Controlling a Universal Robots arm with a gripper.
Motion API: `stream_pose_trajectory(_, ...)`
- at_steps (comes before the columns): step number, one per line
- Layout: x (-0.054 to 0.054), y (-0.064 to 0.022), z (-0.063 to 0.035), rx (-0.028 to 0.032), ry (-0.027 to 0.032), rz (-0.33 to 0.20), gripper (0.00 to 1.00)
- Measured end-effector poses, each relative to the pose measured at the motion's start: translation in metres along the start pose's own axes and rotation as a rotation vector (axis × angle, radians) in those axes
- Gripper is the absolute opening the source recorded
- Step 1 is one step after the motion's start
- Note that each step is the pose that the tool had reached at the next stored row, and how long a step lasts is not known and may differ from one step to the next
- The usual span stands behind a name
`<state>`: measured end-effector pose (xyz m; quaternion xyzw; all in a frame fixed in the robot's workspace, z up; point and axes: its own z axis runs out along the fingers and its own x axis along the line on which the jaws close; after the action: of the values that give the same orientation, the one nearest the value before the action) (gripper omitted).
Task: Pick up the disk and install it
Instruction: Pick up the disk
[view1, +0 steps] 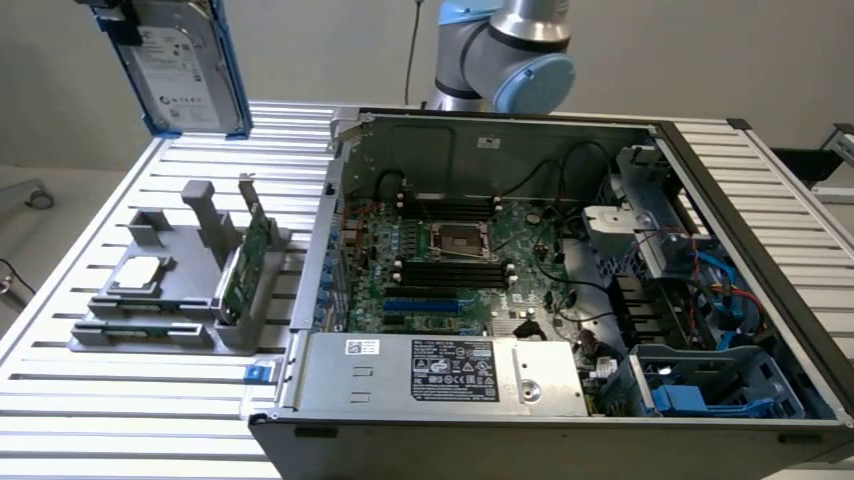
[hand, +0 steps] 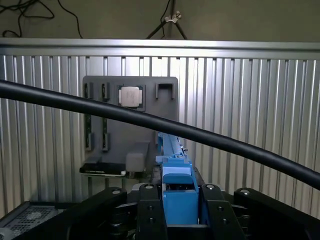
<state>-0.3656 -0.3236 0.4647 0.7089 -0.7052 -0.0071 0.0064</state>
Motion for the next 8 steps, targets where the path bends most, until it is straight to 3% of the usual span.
stream_pose_trajectory(3,0.004,-0.0121,-0.0125,-0.0043,-0.0001,0.000,0.33)
stream_pose_trajectory(8,0.012,-0.0210,-0.0158,-0.0111,-0.0049,0.000,0.33)
